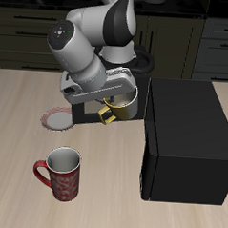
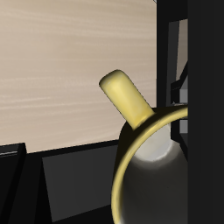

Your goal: Open the microwave and place the white and yellow mug in it

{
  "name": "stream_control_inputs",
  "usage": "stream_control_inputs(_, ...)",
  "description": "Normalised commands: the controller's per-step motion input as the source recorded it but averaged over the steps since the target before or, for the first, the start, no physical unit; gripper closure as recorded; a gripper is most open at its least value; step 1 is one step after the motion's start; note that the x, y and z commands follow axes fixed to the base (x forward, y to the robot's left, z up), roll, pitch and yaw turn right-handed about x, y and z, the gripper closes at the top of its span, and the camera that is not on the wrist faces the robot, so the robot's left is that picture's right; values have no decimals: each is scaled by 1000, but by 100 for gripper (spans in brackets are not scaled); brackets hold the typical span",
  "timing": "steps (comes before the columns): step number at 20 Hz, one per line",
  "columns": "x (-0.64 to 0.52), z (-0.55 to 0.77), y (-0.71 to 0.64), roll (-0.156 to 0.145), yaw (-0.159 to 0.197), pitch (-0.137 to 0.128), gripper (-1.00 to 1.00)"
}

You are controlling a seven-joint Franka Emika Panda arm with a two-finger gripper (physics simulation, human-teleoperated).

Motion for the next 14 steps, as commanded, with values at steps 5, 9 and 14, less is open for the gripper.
stream_control_inputs(5,-10,32,136,37,1,-19,100)
stream_control_inputs(9,59,-7,101,25,-34,-5,100)
stream_control_inputs(14,20,-82,186,44,-21,1,100)
